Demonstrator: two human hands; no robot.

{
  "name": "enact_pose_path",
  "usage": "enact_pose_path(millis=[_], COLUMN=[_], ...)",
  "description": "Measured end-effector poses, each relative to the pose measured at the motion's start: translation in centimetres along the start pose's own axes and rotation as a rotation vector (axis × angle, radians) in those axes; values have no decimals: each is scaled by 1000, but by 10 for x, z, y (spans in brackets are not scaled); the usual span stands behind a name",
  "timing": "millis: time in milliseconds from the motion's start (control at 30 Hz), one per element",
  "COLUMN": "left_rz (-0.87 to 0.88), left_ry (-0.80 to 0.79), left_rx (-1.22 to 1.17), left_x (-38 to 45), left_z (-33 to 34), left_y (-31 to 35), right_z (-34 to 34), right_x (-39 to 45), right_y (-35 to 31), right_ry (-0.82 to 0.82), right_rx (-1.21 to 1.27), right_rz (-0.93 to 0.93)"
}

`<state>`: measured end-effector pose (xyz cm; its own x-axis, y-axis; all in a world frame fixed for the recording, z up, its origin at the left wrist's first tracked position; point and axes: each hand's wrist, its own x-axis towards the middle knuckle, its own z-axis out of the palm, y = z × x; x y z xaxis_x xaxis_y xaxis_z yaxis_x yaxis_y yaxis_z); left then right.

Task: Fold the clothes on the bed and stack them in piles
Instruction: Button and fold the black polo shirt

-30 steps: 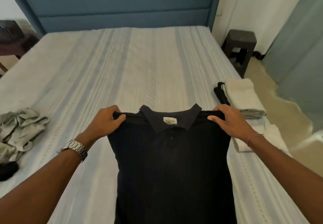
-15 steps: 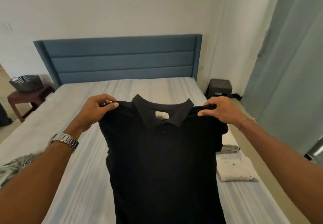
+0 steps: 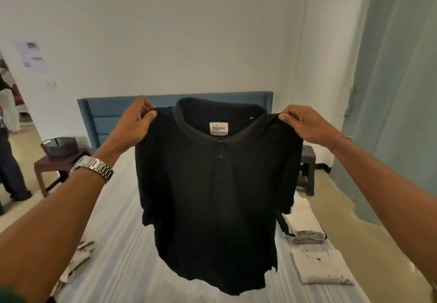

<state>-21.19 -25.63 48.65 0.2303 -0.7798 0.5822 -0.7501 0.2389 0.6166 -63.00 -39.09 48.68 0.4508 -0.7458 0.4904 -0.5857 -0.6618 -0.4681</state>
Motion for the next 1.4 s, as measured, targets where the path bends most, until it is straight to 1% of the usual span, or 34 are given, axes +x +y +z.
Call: enact_pose_path(millis=[100,233,300,400,500,567,600,700,767,833,900,1000,1167,1233,1333,1400], left_rz=[72,131,136,135,133,149,157,155,136,134,139,122,110,93,59,8], left_ry=[14,37,39,50,32,39,43,74,75,80,88,98,46,28,-1,-50], left_rx=[126,225,263,276,269,285,303,365,357,338,334,351,329,281,168,79], left_x=[-1,-5,-8,-13,-20,-24,-25,-28,-31,-34,-38,-42,-53,-58,-62,-62], left_z=[-8,-21,-25,-29,-35,-37,-37,-39,-40,-39,-35,-29,-27,-27,-28,-31], left_y=[17,27,32,41,50,57,60,65,66,70,77,86,99,105,114,117], right_z=[-14,-37,-41,-42,-40,-38,-38,-44,-54,-62,-68,-78,-98,-99,-98,-96], right_x=[-3,-8,-7,-10,-17,-20,-21,-22,-24,-30,-36,-41,-52,-56,-59,-60], right_y=[-6,-11,-9,-5,-3,-4,-6,-11,-14,-14,-10,-1,9,12,15,13], right_ry=[-61,-231,-253,-191,-36,54,68,27,-23,-63,-81,-108,-168,-139,-5,71], right_rx=[-11,-35,-73,-15,185,231,222,107,-20,-63,-11,159,193,246,360,426], right_rz=[8,2,-19,7,68,90,94,67,35,10,8,38,-40,-48,-26,2])
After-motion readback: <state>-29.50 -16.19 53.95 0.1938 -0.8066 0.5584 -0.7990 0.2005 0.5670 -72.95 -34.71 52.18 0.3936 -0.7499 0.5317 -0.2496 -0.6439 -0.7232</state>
